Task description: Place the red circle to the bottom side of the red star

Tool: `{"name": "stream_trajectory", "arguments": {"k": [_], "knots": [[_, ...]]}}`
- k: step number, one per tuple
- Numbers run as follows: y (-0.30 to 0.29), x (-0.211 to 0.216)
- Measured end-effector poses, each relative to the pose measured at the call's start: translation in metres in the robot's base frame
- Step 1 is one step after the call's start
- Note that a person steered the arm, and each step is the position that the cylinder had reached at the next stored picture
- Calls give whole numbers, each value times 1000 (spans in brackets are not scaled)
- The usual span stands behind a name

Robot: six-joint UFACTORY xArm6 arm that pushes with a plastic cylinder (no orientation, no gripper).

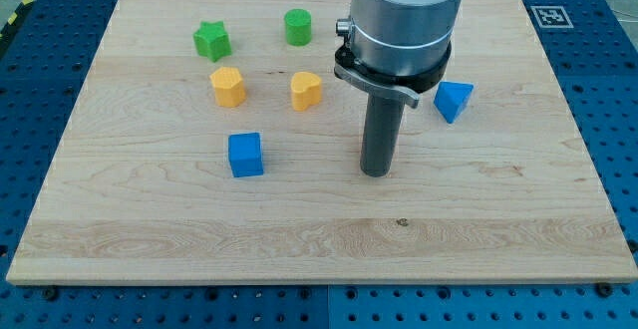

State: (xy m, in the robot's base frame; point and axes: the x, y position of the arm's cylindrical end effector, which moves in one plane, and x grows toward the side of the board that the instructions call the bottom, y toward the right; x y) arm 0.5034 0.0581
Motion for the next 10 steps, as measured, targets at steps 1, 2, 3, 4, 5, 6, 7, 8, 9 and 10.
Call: {"name": "stream_trajectory", "arguments": {"k": [1, 2, 3, 4, 5, 6, 7, 8, 9, 10], "knots": [[5, -9], [17, -12], [38, -12], [37, -12], [20, -12], [24, -20], [29, -34], [30, -41], [30, -42], [30, -42]]}}
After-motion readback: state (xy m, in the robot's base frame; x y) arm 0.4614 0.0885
